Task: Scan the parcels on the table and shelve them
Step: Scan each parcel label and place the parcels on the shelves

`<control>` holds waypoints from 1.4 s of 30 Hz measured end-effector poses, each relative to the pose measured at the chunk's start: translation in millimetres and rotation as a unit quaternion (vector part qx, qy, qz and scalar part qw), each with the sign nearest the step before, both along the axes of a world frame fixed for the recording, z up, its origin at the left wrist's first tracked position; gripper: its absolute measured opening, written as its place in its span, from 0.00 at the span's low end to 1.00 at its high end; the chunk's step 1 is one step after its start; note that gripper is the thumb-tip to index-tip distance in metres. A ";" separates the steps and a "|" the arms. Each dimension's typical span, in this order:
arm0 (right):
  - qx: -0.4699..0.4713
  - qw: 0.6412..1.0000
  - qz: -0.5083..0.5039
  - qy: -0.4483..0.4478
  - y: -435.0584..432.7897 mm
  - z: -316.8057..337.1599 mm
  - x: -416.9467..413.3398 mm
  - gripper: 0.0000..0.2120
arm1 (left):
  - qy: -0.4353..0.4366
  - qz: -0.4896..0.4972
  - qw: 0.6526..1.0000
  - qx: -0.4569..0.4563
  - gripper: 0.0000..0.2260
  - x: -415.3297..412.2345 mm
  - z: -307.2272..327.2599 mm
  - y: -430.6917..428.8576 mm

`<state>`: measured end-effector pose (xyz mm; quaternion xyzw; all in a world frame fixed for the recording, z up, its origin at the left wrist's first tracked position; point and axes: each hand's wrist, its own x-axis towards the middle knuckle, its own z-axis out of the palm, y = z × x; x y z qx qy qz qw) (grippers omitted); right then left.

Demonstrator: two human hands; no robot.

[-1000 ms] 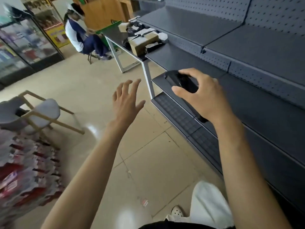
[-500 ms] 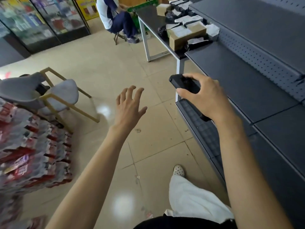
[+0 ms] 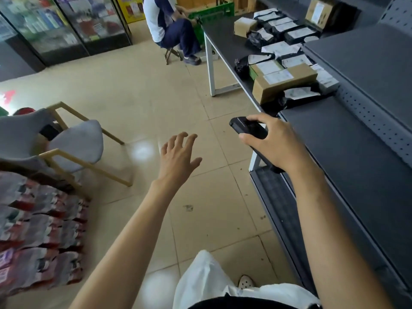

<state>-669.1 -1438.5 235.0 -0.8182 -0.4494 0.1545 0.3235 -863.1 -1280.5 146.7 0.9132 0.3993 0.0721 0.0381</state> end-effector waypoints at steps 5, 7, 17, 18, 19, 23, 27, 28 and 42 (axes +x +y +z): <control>-0.013 1.000 -0.007 -0.002 97.6 -9.2 41.5 0.24 | -0.008 -0.015 1.000 0.007 0.30 50.1 -1.4 108.5; -0.020 1.000 -0.018 0.001 140.1 -12.2 59.7 0.24 | -0.003 -0.030 1.000 0.006 0.30 70.4 -1.7 154.0; -0.041 0.992 -0.113 0.046 342.9 -29.5 155.1 0.24 | 0.005 -0.130 0.991 0.010 0.29 195.1 23.8 392.0; -0.042 0.991 -0.121 0.049 356.2 -32.9 163.5 0.24 | 0.009 -0.136 0.991 0.007 0.29 207.2 22.6 408.5; -0.043 0.989 -0.129 0.054 369.4 -37.1 173.2 0.24 | 0.012 -0.142 0.990 0.002 0.29 219.6 19.8 423.3; -0.043 0.985 -0.154 0.069 426.7 -52.8 222.2 0.24 | 0.043 -0.173 0.984 -0.025 0.30 275.0 -0.3 476.2; -0.040 0.983 -0.163 0.072 493.4 -61.9 292.6 0.24 | 0.049 -0.186 0.980 -0.043 0.30 346.1 -12.3 535.9; -0.041 0.984 -0.161 0.073 512.4 -62.1 313.3 0.24 | 0.048 -0.187 0.980 -0.041 0.30 365.9 -12.0 553.3; -0.040 0.977 -0.173 0.115 730.4 -64.8 573.9 0.26 | 0.076 -0.212 0.974 -0.032 0.29 652.3 6.4 778.2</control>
